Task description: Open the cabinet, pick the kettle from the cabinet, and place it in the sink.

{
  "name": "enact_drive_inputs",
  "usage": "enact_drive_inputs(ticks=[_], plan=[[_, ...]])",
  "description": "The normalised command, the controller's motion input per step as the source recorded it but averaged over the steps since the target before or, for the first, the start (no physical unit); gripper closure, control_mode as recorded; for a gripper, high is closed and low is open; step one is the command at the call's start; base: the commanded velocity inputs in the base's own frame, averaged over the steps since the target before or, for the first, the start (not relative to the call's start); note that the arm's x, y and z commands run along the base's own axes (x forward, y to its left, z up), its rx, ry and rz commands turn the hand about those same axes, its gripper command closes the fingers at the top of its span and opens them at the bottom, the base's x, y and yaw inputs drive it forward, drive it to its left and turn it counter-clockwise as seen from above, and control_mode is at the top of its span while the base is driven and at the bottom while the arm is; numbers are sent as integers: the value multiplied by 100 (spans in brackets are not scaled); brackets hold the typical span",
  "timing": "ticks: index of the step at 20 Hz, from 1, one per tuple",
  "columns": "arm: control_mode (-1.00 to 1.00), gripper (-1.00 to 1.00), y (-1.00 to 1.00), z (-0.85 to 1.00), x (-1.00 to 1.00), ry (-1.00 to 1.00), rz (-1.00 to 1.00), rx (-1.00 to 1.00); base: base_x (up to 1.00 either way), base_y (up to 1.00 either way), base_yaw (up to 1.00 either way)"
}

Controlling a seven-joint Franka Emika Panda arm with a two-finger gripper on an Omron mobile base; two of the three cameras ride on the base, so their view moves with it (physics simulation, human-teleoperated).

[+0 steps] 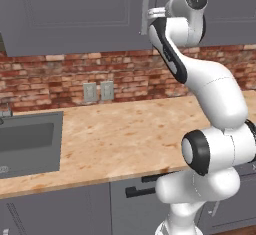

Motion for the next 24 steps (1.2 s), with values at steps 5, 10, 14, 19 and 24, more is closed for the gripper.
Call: enact_drive_inputs(ticks=[5, 10, 14, 19, 24], plan=[[-100, 100, 0, -10, 38, 4, -1, 0, 0, 0, 0], [-100, 100, 0, -13, 15, 1, 0, 0, 0, 0, 0], [-100, 100, 1, -14, -19, -6, 1, 0, 0, 0, 0], [-100, 100, 0, -9, -44, -15, 8, 1, 0, 0, 0], [-100, 100, -13, -5, -60, -12, 11, 4, 0, 0, 0]])
